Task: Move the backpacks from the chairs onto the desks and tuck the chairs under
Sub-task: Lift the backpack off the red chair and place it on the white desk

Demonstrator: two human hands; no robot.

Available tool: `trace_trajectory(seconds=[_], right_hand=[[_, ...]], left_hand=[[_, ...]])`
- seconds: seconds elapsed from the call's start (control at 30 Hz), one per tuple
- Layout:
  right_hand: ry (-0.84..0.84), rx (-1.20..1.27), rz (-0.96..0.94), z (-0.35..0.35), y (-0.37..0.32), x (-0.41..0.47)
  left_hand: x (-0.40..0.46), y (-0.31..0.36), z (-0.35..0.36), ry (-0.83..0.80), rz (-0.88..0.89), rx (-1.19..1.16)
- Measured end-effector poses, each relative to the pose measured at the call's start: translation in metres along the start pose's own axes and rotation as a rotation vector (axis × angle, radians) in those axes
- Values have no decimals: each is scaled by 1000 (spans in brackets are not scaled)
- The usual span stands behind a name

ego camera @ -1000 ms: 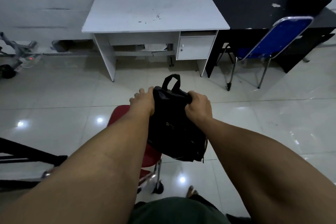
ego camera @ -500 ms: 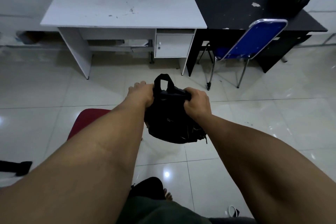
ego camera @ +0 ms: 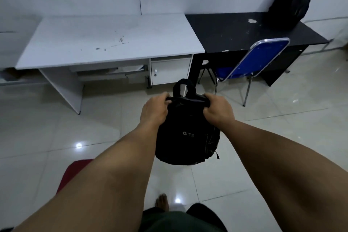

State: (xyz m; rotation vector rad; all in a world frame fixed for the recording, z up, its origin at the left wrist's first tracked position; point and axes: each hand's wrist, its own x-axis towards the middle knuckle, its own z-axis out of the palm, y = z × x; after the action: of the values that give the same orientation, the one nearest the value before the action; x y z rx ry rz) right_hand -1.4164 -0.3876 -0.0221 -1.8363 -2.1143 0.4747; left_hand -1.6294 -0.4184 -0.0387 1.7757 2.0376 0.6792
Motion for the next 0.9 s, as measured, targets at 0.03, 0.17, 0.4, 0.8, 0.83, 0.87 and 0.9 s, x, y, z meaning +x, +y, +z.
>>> trace_trajectory(seconds=[0.03, 0.17, 0.4, 0.8, 0.83, 0.87, 0.9], right_hand=[[7, -4, -8, -1, -1, 11], [10, 28, -10, -8, -12, 65], [75, 41, -98, -35, -29, 177], [152, 13, -217, -108, -52, 367], [161, 11, -230, -114, -55, 380], [164, 6, -238, -119, -58, 392], [169, 4, -243, -126, -63, 409]], left_hand=[[12, 1, -3, 13, 6, 6], [63, 8, -14, 53, -30, -23], [167, 32, -37, 225, -77, -22], [348, 83, -67, 520, -71, 62], [360, 87, -71, 539, -71, 63], [372, 90, -76, 555, -72, 65], [388, 93, -82, 572, -76, 67]])
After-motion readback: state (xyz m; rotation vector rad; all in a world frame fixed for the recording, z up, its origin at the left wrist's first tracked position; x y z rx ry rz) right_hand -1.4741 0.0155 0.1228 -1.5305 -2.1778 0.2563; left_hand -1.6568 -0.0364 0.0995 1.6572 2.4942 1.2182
